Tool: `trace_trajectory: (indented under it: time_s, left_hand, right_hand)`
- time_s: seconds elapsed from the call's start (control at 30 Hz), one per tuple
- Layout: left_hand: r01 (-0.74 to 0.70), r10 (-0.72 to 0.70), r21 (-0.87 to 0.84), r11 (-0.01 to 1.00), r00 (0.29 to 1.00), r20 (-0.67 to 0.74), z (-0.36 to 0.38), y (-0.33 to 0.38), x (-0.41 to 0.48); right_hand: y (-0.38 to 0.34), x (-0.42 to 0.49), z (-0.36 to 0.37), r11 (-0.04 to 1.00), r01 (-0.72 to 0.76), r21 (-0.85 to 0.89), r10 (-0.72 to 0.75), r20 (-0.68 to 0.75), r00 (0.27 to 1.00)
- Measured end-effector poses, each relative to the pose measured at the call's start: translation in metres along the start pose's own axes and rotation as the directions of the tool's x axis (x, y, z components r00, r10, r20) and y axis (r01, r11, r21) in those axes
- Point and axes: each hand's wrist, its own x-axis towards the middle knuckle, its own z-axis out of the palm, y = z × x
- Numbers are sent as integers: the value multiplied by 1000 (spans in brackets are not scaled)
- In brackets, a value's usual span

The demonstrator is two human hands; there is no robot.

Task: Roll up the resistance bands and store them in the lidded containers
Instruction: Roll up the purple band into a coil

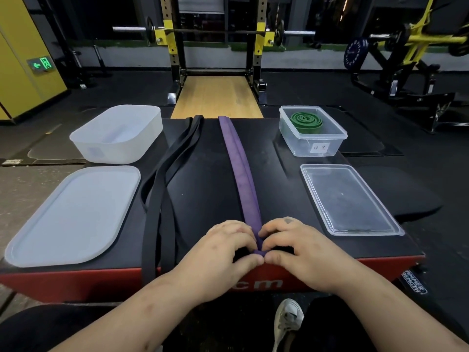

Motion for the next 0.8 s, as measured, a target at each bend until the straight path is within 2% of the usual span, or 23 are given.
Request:
trace_trajectory:
  time_s: [0.23, 0.4, 0.63, 0.8]
  left_hand:
    - [3, 0, 31, 1000, 997, -82, 2, 4, 2]
    - [71, -67, 33, 997, 993, -98, 7, -3, 8]
    - [70, -59, 82, 994, 989, -136, 11, -2, 10]
    - [-20, 30, 161, 987, 998, -60, 8, -1, 3]
  right_hand:
    - [0, 7, 6, 999, -30, 42, 31, -34, 999]
    - [-10, 5, 7, 989, -103, 107, 118, -152, 981]
    - [-8, 5, 11, 994, -110, -16, 106, -164, 981]
    - [-9, 7, 14, 996, -77, -41, 68, -187, 980]
